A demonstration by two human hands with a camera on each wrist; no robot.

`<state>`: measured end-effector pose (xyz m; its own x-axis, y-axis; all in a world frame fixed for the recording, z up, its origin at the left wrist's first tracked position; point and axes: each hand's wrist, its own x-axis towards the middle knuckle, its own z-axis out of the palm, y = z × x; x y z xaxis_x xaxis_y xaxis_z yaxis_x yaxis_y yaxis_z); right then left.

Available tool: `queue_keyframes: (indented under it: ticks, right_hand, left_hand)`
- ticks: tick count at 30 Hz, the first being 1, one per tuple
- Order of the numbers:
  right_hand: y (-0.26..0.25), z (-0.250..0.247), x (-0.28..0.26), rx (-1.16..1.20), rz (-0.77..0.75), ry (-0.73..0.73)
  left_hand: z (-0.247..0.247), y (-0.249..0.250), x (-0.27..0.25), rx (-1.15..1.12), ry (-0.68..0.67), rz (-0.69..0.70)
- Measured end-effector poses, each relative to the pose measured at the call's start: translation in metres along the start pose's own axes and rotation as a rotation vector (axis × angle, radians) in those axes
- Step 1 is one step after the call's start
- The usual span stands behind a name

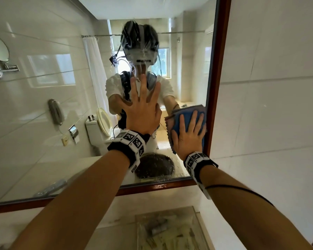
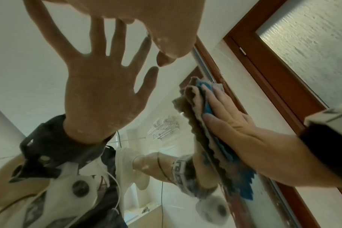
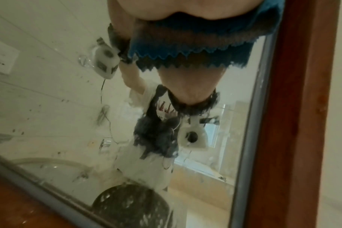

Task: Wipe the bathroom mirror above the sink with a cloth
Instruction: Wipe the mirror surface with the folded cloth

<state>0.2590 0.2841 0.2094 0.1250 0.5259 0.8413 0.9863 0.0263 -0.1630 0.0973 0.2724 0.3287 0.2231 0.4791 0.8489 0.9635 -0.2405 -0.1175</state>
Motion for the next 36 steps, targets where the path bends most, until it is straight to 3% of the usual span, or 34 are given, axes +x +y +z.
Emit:
queue_keyframes:
  ticks: [7, 13, 18, 20, 26, 30, 36]
  right_hand:
    - [-0.003, -0.008, 0.006, -0.025, 0.004, -0.020]
    - [-0.030, -0.046, 0.079, 0.014, 0.039, 0.091]
    - [-0.050, -0.066, 0.126, 0.003, -0.014, 0.139]
    - [-0.055, -0.067, 0.130, 0.004, 0.008, 0.157]
    - [-0.053, -0.056, 0.111, -0.034, -0.069, 0.138]
    - [-0.051, -0.033, 0.069, -0.048, -0.143, 0.080]
    - [-0.039, -0.004, 0.002, -0.057, -0.105, -0.022]
  left_hand:
    - [0.006, -0.001, -0.010, 0.011, -0.034, -0.009]
    - [0.003, -0.005, -0.011, -0.020, -0.068, -0.015]
    - [-0.011, -0.014, -0.003, -0.053, -0.080, -0.195]
    - [-0.013, -0.017, -0.002, -0.065, -0.081, -0.201]
    - [-0.003, -0.020, -0.009, -0.072, -0.048, -0.183]
    - [0.004, -0.030, -0.018, -0.045, -0.048, -0.115]
    - [0.006, -0.031, -0.030, -0.032, -0.070, -0.098]
